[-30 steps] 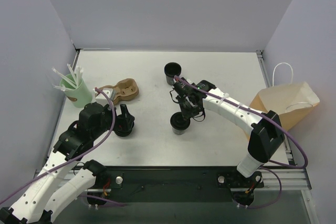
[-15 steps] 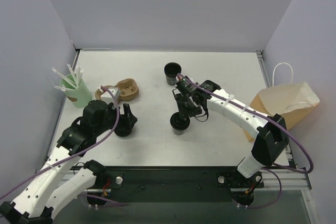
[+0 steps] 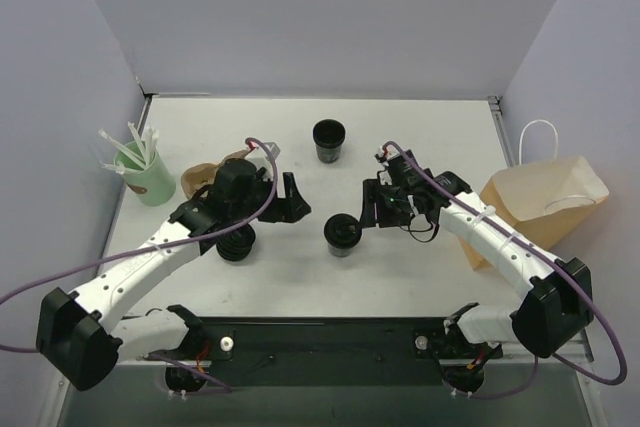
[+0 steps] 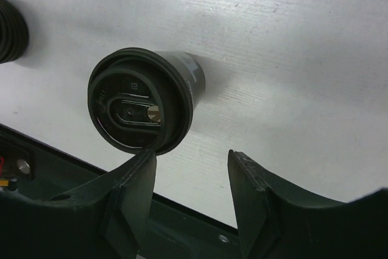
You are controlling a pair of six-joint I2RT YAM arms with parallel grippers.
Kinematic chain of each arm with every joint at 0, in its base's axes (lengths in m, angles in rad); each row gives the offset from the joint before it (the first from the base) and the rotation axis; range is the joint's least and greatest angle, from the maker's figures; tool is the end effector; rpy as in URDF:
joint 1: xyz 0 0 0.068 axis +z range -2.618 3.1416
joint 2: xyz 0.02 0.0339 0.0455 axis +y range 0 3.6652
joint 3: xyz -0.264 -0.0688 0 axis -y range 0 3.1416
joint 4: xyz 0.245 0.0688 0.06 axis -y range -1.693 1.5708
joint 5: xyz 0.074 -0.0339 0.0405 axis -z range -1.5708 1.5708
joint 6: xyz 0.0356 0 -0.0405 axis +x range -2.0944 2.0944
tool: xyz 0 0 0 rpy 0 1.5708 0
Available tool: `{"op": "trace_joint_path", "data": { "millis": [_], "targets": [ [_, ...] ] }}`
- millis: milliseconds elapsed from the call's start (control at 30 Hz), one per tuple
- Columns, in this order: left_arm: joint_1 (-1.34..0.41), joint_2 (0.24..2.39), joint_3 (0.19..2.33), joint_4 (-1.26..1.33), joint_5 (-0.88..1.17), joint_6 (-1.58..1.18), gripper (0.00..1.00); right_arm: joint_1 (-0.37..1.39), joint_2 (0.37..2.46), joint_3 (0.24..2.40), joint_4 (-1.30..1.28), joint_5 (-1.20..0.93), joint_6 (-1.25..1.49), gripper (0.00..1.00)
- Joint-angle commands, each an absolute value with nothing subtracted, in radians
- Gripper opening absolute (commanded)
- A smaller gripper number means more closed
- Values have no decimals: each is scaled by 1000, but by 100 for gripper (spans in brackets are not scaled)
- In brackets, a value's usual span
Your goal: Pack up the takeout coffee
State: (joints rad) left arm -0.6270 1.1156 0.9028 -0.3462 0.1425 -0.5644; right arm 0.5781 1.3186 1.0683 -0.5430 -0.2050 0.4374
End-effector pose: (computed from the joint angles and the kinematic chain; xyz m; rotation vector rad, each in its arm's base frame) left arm 0.1984 -0.1500 0.2996 0.1589 2.2399 -0.8300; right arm 0.2328 0.1606 0.2890 -0.2767 2.4505 0.7121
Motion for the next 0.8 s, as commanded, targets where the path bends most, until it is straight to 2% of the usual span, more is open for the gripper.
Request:
{"op": "trace_joint_path", "data": {
  "millis": [0, 200, 400, 767],
  "targets": [
    [-678, 1221, 896, -118, 202, -617, 89, 496, 1264, 979, -362, -449, 403, 51],
    [-713, 1340, 893, -34, 199, -606, 90, 425, 1287, 911, -250, -626, 382, 57],
    [-719, 1400, 858, 60, 221, -604, 87, 405, 1338, 910, -218, -656, 367, 58],
    [-736, 1473, 776, 182, 252, -603, 77, 403, 1428, 870, -138, -701, 362, 49]
  ]
}}
